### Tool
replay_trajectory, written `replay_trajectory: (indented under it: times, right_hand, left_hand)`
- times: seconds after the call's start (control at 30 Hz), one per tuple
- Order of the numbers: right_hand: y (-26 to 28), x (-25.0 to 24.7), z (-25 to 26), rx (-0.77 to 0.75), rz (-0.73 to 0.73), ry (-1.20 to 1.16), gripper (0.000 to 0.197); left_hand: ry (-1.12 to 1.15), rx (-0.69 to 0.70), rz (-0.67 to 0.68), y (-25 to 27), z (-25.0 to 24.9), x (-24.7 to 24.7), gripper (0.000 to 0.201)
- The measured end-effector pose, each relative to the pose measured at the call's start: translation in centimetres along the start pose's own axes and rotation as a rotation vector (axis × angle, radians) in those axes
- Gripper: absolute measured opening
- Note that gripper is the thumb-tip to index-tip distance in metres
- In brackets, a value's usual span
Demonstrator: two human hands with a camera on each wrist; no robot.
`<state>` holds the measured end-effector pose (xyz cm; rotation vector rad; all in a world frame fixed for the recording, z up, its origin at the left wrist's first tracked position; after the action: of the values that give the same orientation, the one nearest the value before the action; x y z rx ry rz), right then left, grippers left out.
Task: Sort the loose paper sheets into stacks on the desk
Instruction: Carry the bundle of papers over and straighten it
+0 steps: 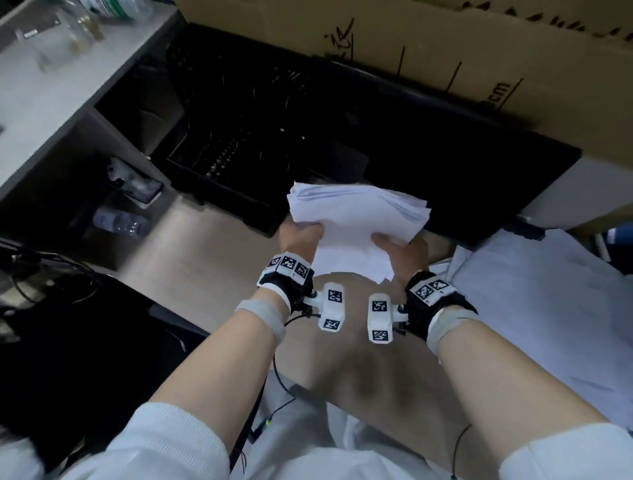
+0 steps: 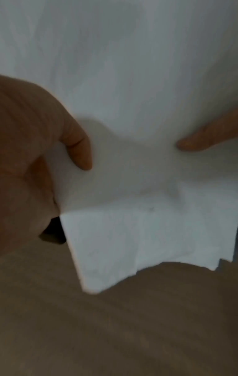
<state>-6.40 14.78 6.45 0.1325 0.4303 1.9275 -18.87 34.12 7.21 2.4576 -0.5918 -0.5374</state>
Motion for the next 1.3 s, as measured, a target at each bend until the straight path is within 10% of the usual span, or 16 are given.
replay_trajectory:
  times: [0.27, 0.47, 0.87, 1.0, 1.1, 1.2, 1.3]
  right_hand:
    - [-1.9, 1.5, -4.5, 0.159, 0.094, 0.156, 0.06]
    - [-3.4, 2.3, -4.5, 0.126, 0.03, 0.265, 0.078]
    - [0.1, 1.3, -4.5, 0.018, 0.175, 0.326, 0.025]
    - [1.2, 0.3, -3.3, -0.038, 0.121, 0.367, 0.028]
    - [2.1, 1.1, -2.0, -0.146, 0.246, 0.351, 0.029]
    - [4.6, 3.1, -1.3, -0.14, 0.514, 0.198, 0.045]
    - [7.0, 4.6, -1.2, -0.146, 0.713, 0.171, 0.064]
  left_hand:
    - [-0.184, -0.184, 0.087, -2.4, 4.5, 0.3, 0.038]
    - [-0.163, -0.041, 0.213, -3.6, 2.4, 0.0, 0.03]
    - [-0.16, -0.14, 0.189, -0.9, 7.0, -2.2, 0.035]
    - [-0.125, 0.029, 0.252, 2.1, 5.7, -1.9, 0.087]
    - [-0.203, 0.157, 0.318, 4.3, 4.9, -1.2, 0.094]
    - [-0.112, 0.036, 0.335, 6.1, 5.4, -0.7, 0.045]
    - [-0.023, -0.033, 0.234, 5.9, 7.4, -1.1, 0.081]
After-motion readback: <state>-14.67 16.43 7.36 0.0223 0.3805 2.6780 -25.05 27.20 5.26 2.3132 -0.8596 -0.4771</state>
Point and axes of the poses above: each hand's wrist, its own y-axis away from the middle knuckle, its own x-axis out of the palm, z = x × y, the point moved 7 cm from there along -y, towards the middle knuckle, and after that the axes turned 9 degrees about -x, right-handed, at the moved point
